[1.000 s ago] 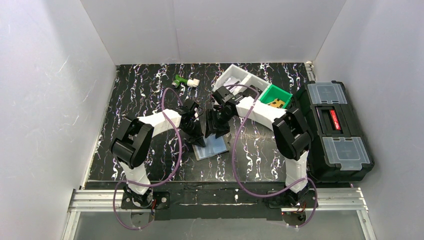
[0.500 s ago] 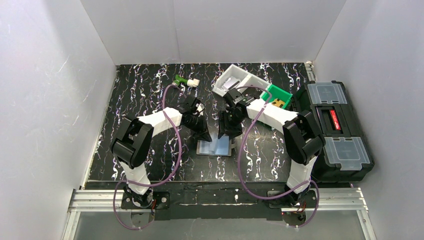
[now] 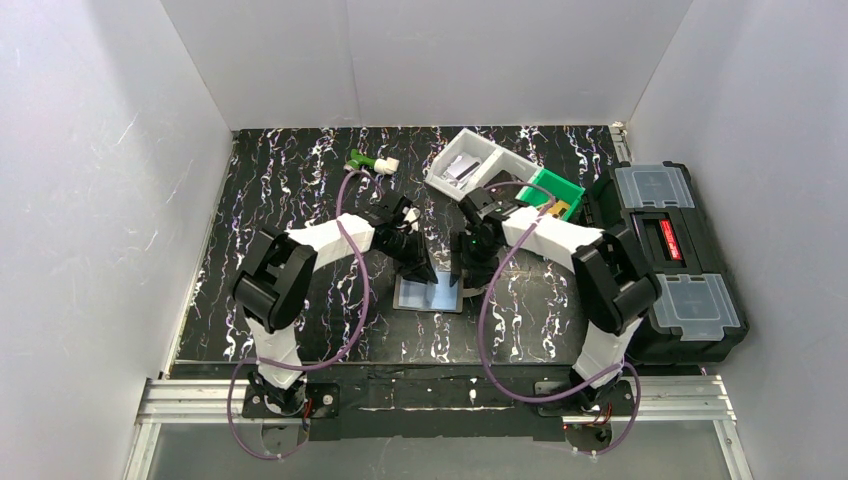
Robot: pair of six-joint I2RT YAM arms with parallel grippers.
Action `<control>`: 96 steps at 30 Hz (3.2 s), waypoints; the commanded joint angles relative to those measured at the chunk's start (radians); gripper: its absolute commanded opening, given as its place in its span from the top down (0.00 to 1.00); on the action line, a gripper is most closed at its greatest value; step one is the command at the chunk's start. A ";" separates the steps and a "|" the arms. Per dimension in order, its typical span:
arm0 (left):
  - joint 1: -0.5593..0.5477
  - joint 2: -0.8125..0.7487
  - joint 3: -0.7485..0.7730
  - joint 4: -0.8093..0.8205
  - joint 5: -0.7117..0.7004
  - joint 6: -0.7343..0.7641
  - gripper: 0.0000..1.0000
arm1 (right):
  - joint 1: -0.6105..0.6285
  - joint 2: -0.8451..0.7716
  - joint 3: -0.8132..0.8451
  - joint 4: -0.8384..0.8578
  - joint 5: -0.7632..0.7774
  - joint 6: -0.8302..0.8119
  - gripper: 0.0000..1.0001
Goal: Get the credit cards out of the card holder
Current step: Remove the credit card from the card holder.
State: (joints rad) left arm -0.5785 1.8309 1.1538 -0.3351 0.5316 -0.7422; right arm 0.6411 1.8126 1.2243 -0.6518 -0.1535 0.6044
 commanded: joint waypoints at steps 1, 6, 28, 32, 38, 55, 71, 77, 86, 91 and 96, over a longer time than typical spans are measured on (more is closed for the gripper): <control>-0.031 0.014 0.053 0.013 0.052 -0.022 0.80 | -0.042 -0.136 -0.056 0.017 0.061 0.024 0.30; -0.055 0.042 0.080 0.037 0.066 -0.049 0.68 | -0.061 -0.199 -0.102 0.018 0.065 0.029 0.29; -0.063 0.054 0.154 -0.105 -0.065 -0.056 0.54 | -0.061 -0.190 -0.078 0.011 0.031 0.030 0.33; -0.041 -0.004 0.141 -0.161 -0.120 -0.020 0.54 | -0.026 -0.177 -0.018 -0.007 0.026 0.038 0.34; 0.004 -0.051 0.084 -0.176 -0.134 -0.001 0.59 | 0.026 -0.138 0.058 -0.029 0.036 0.059 0.35; 0.186 -0.231 -0.139 -0.229 -0.219 0.064 0.72 | 0.202 0.269 0.451 -0.206 0.121 0.041 0.21; 0.196 -0.251 -0.187 -0.208 -0.199 0.057 0.75 | 0.284 0.469 0.561 -0.292 0.186 -0.027 0.27; 0.197 -0.257 -0.199 -0.201 -0.190 0.042 0.76 | 0.285 0.495 0.537 -0.290 0.185 -0.053 0.41; 0.196 -0.234 -0.195 -0.185 -0.147 0.047 0.77 | 0.281 0.459 0.451 -0.166 0.061 -0.093 0.72; 0.182 -0.211 -0.177 -0.171 -0.107 0.058 0.76 | 0.246 0.430 0.377 -0.097 -0.022 -0.093 0.87; 0.154 -0.184 -0.146 -0.169 -0.100 0.059 0.73 | 0.195 0.400 0.282 -0.017 -0.131 -0.079 0.92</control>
State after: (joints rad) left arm -0.4011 1.6348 0.9649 -0.4969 0.3973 -0.6952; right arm 0.8486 2.1452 1.6081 -0.7818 -0.2142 0.5236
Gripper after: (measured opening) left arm 0.261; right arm 0.095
